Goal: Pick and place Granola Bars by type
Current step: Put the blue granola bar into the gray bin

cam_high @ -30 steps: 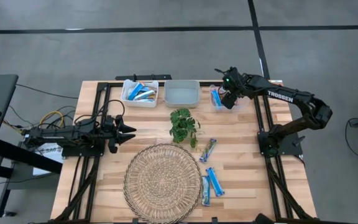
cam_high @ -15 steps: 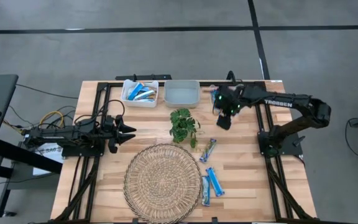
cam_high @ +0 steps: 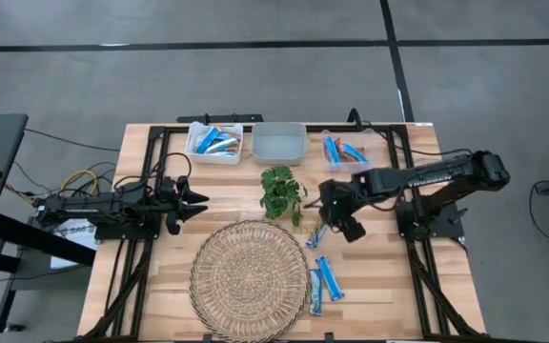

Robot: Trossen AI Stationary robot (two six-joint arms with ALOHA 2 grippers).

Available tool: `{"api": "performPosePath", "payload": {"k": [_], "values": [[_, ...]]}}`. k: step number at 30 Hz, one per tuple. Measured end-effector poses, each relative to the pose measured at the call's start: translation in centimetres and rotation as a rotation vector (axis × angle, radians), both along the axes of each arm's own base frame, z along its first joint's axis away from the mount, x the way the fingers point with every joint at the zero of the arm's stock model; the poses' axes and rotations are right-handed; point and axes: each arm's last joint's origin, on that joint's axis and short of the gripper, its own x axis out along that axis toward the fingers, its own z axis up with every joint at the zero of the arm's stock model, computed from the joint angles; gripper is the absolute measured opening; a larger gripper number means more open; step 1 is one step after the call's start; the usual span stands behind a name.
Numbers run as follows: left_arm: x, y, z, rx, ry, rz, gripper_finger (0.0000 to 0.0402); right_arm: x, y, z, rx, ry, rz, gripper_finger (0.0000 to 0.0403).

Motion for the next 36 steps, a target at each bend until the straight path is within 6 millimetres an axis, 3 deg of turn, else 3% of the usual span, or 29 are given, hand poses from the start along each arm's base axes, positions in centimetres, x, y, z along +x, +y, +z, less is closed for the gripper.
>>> {"api": "performPosePath", "payload": {"k": [5,13,23,36], "values": [[0.0,0.0,0.0,0.000,0.000,0.000,0.0153,0.7,1.6,-1.0,-0.056,-0.003,0.171,0.0223],[0.0,0.0,0.0,0.000,0.000,0.000,0.0153,2.1,3.0,-3.6,-0.117,0.048,0.306,0.0217],[0.0,0.0,0.0,0.000,-0.001,0.000,0.0153,4.3,2.4,-7.0,-0.122,0.084,0.281,0.0206],[0.0,0.0,0.0,0.000,0.000,0.000,0.0153,5.1,1.5,-10.4,-0.101,0.197,0.261,0.0197]]}}
